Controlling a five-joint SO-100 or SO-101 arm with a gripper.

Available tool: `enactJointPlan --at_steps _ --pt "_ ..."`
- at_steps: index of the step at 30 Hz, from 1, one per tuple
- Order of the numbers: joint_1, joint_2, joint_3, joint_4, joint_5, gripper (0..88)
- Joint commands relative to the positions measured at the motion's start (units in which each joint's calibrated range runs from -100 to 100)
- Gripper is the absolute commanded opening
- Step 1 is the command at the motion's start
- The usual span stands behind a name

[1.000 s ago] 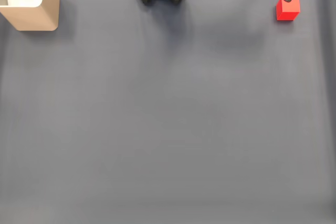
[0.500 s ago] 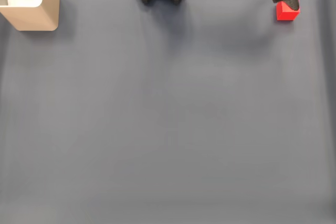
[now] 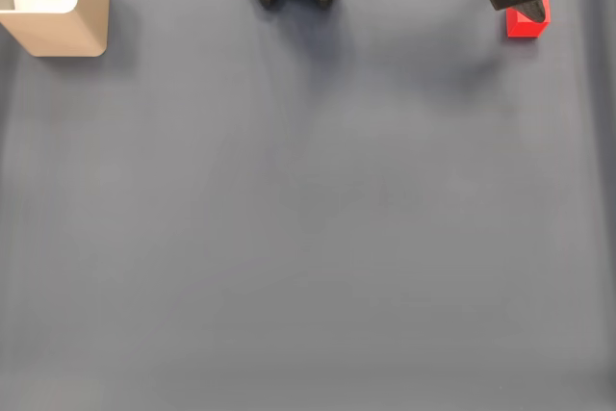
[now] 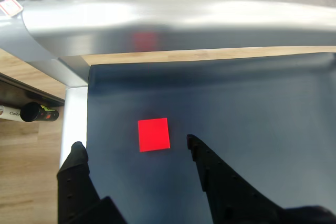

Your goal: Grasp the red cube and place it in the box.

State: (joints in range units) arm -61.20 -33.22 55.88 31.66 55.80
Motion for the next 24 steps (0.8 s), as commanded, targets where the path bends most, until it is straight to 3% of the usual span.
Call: enactJointPlan --at_steps 1,24 --pt "-0.9 0.4 -0.6 -2.2 -0.7 43.3" --pt "-1.9 2.7 5.7 -9.4 -1.4 43.6"
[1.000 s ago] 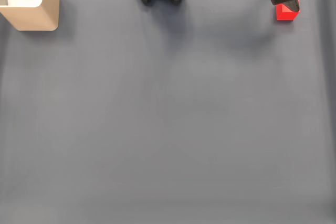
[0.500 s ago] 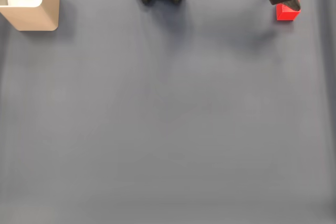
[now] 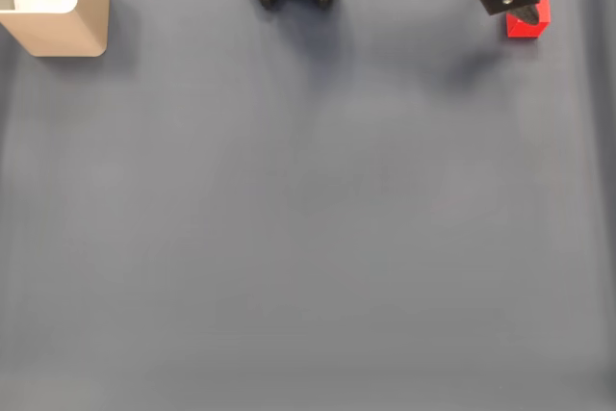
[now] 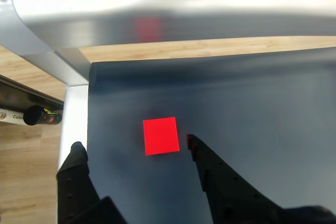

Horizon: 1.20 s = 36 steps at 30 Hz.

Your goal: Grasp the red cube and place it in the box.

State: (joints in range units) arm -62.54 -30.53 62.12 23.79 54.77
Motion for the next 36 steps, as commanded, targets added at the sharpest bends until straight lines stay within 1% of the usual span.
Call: enactJointPlan --at_steps 1,36 --pt "-0.6 0.1 -0.3 -1.7 -0.4 43.6" --pt "-0.6 6.2 0.9 -8.7 -0.6 43.6"
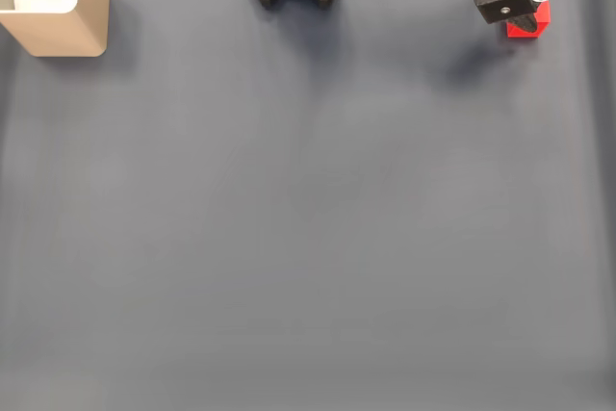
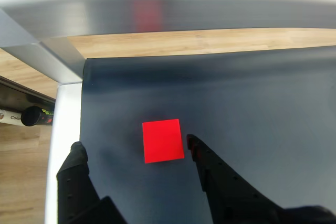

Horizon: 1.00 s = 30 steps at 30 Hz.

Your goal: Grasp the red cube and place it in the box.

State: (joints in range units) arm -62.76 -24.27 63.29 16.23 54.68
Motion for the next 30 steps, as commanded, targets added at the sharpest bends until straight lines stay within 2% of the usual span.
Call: enactJointPlan --at_steps 1,30 --pt "-0.4 0.0 -0.1 -1.2 -0.5 43.6" --pt "-0.3 3.6 -0.4 -4.0 -0.8 43.6"
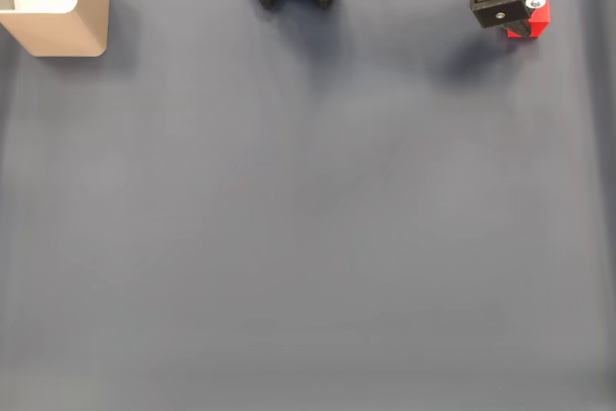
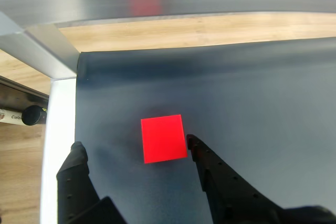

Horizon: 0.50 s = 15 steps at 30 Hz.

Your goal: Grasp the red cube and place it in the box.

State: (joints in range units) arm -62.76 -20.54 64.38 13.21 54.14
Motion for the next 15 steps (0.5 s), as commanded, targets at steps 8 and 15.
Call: enactJointPlan --at_steps 8,15 --pt "-0.2 0.3 -1.8 -1.2 -0.2 43.4" --pt "-0.2 0.3 -2.1 -1.2 -0.5 40.9"
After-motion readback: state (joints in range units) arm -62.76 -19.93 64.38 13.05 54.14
